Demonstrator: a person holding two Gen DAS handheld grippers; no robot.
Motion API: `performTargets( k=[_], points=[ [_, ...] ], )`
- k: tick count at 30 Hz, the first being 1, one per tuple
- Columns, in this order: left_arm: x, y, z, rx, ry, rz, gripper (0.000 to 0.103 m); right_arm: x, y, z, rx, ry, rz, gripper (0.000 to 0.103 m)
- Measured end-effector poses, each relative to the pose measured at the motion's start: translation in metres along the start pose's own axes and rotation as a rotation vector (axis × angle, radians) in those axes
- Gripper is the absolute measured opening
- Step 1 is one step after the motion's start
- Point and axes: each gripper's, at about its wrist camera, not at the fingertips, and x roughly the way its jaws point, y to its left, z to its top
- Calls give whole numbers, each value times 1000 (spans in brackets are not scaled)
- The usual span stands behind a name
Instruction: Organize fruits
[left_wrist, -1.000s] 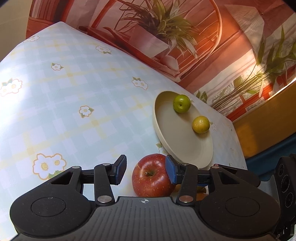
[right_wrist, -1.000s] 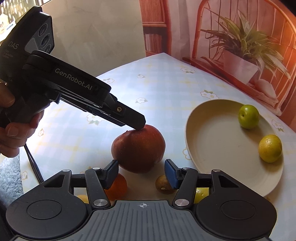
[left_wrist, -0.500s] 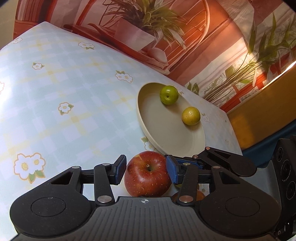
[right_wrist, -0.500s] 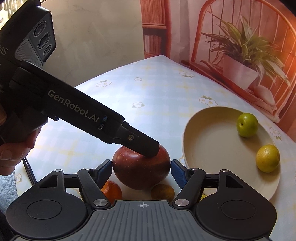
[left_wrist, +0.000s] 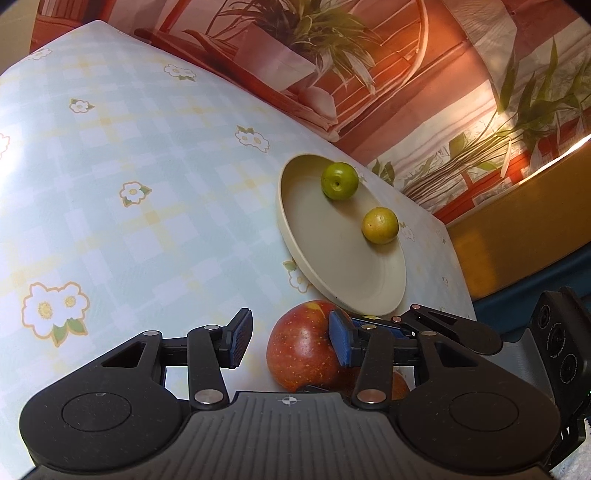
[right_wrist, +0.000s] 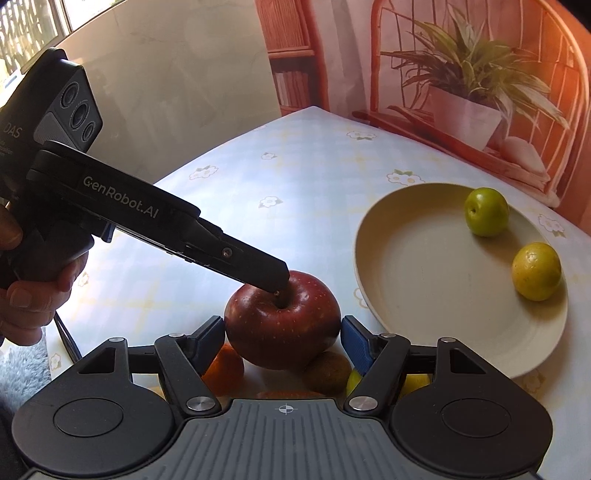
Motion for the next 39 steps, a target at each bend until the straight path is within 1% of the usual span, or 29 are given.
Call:
performTargets(
  k=[3, 6, 8, 10, 16, 19, 27, 30, 34, 39],
  points=[
    [2, 0, -1, -1, 7, -11, 47, 2, 0, 1, 0, 15, -3, 66],
    [3, 0, 0, 6, 11, -12, 45, 3, 2, 2, -3, 14, -9, 66],
    [3, -1, 0, 7, 8, -19, 37, 4, 3, 2, -12, 10, -15, 65],
    [2, 0, 1, 6, 5, -20, 35, 5, 4, 2, -16, 0, -13, 65],
    [0, 4, 7, -13, -27, 6, 35, 12, -1, 6, 20, -43, -5, 65],
    [1, 6, 9, -17, -34, 3, 35, 14, -3, 7, 33, -52, -3, 65],
    [7, -3, 2, 51, -19, -13, 44, 9, -10, 2, 72, -28, 16, 66],
    [9, -3, 0, 56, -9, -19, 47, 9, -8, 1, 63, -21, 3, 66],
    [10, 1, 1, 39, -6, -28, 47, 11, -6, 4, 56, -19, -8, 66],
    [8, 0, 3, 24, -14, -29, 46, 9, -2, 4, 33, -43, -28, 65]
  ],
)
